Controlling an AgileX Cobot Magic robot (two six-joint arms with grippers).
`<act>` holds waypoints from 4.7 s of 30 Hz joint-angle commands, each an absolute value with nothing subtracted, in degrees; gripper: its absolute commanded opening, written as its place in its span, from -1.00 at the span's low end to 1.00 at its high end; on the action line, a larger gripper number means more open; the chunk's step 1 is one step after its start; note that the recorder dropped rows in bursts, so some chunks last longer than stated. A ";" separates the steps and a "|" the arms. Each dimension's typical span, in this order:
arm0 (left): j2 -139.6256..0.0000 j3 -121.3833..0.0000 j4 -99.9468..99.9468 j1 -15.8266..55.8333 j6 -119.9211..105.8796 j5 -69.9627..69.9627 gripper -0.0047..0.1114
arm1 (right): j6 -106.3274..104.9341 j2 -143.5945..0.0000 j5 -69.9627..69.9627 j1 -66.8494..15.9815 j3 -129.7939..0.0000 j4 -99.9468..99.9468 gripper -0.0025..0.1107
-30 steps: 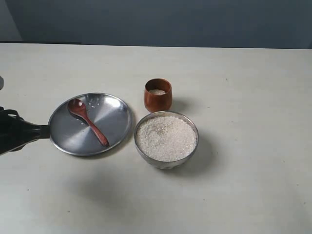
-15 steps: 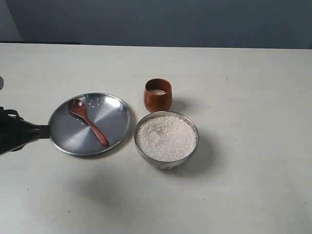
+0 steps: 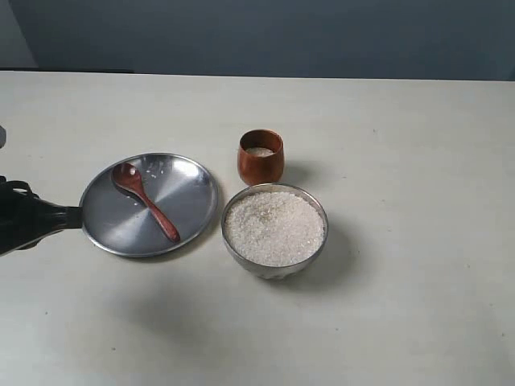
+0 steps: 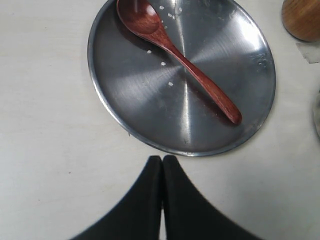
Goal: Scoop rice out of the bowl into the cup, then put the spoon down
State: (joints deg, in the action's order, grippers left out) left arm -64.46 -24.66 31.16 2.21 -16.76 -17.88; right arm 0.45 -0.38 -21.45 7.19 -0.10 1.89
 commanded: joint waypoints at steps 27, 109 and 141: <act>-64.70 -24.97 31.13 2.36 -16.92 -17.51 -0.91 | 0.00 0.00 -20.92 5.92 0.00 3.17 -0.96; -26.62 -22.87 25.94 2.36 -24.66 -14.37 -0.91 | 0.00 0.00 -20.81 5.92 0.00 3.17 -0.96; -26.62 -22.87 4.11 2.36 -3.37 -17.03 -0.91 | 0.00 0.00 -20.83 5.92 0.00 3.17 -0.96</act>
